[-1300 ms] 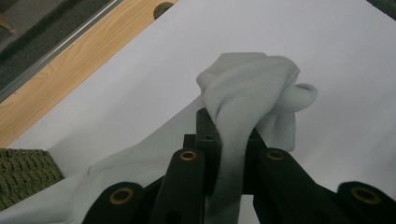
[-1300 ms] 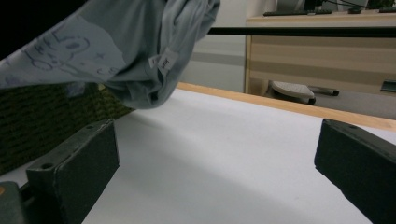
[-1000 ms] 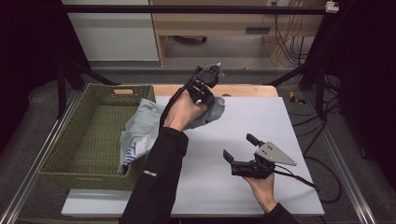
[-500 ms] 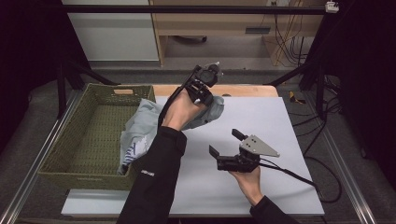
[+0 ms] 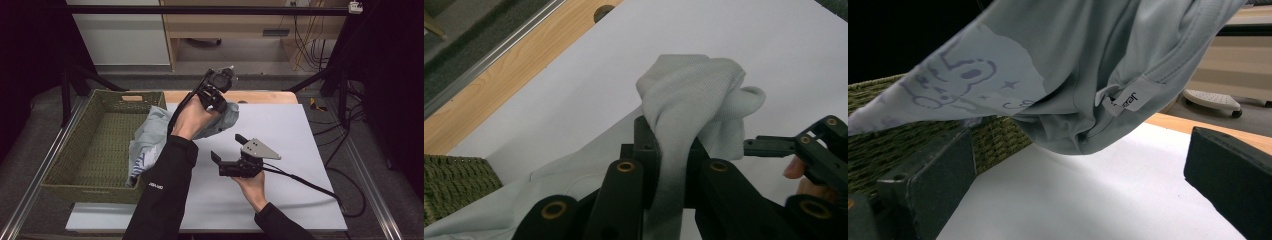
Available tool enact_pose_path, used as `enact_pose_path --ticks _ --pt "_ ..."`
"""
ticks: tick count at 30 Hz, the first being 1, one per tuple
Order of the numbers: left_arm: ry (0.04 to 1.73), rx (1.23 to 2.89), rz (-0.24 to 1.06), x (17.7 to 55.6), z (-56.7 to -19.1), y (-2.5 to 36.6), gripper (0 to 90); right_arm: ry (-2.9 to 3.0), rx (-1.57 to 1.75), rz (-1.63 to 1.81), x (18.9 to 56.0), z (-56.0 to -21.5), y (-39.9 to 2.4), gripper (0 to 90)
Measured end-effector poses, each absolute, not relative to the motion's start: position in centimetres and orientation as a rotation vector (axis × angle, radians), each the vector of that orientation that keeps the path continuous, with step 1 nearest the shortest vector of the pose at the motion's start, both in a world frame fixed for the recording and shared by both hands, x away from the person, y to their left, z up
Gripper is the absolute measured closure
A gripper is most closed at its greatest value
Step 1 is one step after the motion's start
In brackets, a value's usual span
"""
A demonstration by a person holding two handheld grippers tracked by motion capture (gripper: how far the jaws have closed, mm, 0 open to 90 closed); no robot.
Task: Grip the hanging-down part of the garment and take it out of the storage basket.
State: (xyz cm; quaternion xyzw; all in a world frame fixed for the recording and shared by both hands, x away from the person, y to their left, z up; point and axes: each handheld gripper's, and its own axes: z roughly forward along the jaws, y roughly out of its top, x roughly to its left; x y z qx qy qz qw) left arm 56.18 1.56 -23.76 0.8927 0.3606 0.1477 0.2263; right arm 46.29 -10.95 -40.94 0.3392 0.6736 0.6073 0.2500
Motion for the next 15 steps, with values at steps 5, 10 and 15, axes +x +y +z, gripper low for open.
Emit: enact_pose_path --ticks 5,10,15 --pt "0.982 2.478 0.408 56.1 -23.6 1.7 83.1 1.850 0.938 1.627 47.3 -41.5 -10.2 0.6" --pt "0.978 2.477 0.411 56.0 -23.6 1.7 83.1 1.857 0.970 1.640 48.3 -41.7 -10.0 0.7" --pt "0.977 2.468 0.420 55.8 -23.5 1.8 83.1 1.862 0.914 1.622 49.4 -41.8 -9.1 0.9"
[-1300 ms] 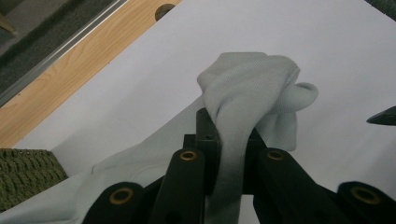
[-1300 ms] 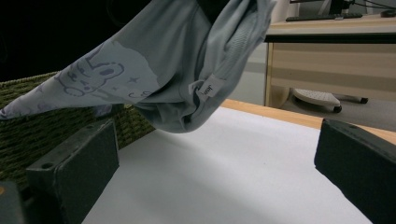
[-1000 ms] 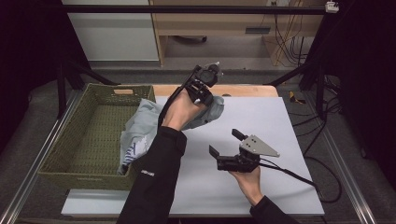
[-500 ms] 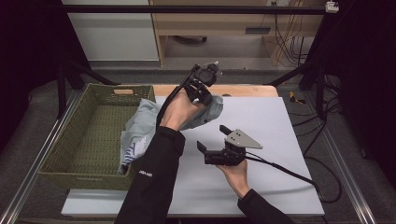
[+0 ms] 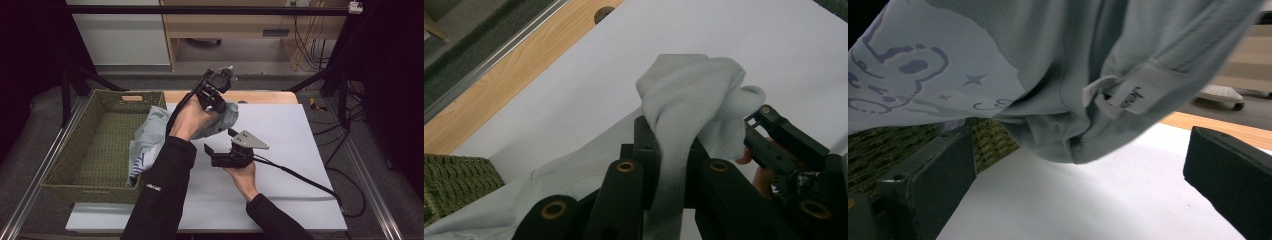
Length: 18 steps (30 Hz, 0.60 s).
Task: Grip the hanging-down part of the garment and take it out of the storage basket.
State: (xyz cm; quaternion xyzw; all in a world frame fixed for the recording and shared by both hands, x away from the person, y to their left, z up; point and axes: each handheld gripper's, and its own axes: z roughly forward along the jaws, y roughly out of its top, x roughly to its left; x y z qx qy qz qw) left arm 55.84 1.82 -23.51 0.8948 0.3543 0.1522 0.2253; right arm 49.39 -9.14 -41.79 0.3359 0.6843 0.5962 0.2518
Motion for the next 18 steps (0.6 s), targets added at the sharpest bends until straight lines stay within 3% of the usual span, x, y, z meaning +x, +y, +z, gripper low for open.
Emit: enact_pose_path --ticks 12,18 --pt "0.974 2.471 0.434 55.5 -23.2 2.1 83.1 1.877 0.914 1.607 52.2 -43.2 -8.1 3.5" --pt "0.976 2.465 0.436 55.4 -23.1 2.4 83.1 1.874 0.910 1.607 53.4 -43.2 -7.3 9.7"
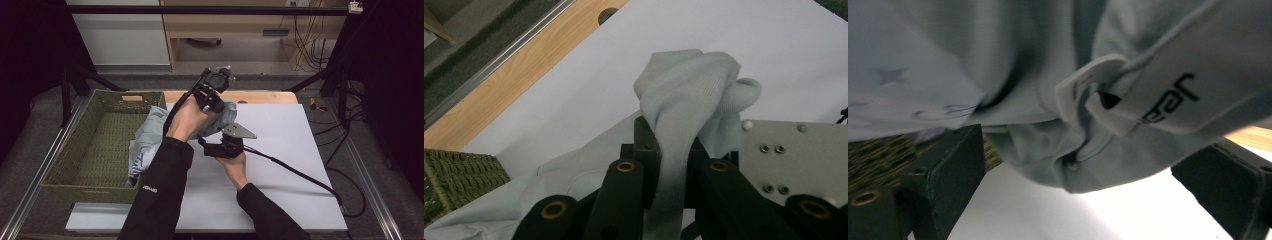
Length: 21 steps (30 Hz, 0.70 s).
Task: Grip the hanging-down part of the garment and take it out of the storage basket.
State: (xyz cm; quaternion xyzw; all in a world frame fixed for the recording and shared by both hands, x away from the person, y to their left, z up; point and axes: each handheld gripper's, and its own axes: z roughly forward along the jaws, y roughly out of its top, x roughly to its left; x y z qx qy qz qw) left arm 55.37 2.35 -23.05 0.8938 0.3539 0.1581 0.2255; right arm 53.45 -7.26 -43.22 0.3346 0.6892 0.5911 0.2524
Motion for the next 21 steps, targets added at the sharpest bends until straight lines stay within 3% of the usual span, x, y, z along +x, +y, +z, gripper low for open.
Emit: enact_pose_path --ticks 5,6,8,9,17,21 --pt "0.974 2.468 0.434 55.4 -23.1 2.4 83.1 1.850 0.965 1.619 53.8 -43.3 -6.6 16.4" --pt "0.976 2.468 0.434 55.4 -23.2 2.4 83.1 1.847 0.885 1.612 53.9 -43.4 -6.3 22.3" --pt "0.974 2.466 0.434 55.4 -23.2 2.6 83.1 1.846 0.884 1.608 53.8 -43.4 -6.0 25.8" --pt "0.986 2.449 0.436 55.4 -23.2 2.6 83.1 1.846 0.890 1.610 53.7 -43.4 -5.9 36.2" --pt "0.976 2.469 0.441 55.4 -23.3 2.8 83.1 1.850 0.888 1.588 53.5 -43.3 -5.4 78.5" --pt "0.979 2.461 0.440 55.4 -23.2 3.0 83.1 1.844 0.894 1.588 53.2 -43.2 -5.4 83.9"
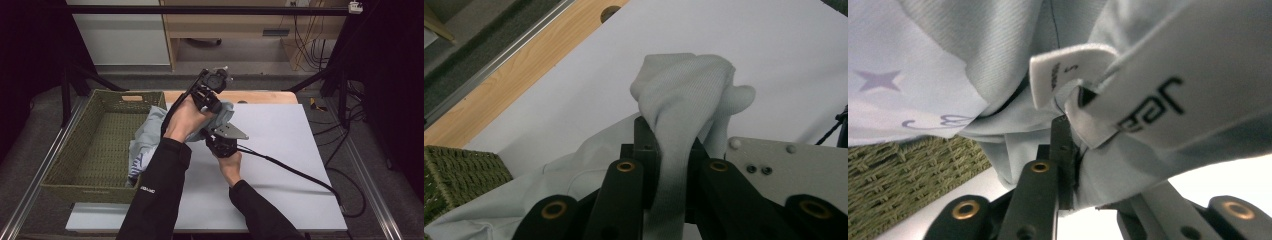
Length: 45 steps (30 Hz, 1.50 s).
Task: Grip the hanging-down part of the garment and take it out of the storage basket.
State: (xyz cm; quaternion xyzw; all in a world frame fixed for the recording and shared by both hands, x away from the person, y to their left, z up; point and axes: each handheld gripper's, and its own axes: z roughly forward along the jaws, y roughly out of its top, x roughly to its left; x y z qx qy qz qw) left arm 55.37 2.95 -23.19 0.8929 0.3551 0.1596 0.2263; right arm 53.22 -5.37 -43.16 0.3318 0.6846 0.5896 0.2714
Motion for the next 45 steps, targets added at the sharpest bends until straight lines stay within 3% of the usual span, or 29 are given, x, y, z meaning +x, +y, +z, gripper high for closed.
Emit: enact_pose_path --ticks 20,32,45 --pt "0.972 2.464 0.470 55.1 -23.1 2.3 83.1 1.917 0.827 1.594 49.2 -41.3 -9.5 85.6" --pt "0.963 2.475 0.454 55.1 -23.4 1.8 83.2 1.915 0.756 1.566 46.2 -39.3 -15.1 85.7" --pt "0.903 2.518 0.413 54.9 -23.7 0.5 83.2 1.869 0.812 1.511 45.3 -37.8 -20.6 85.7"
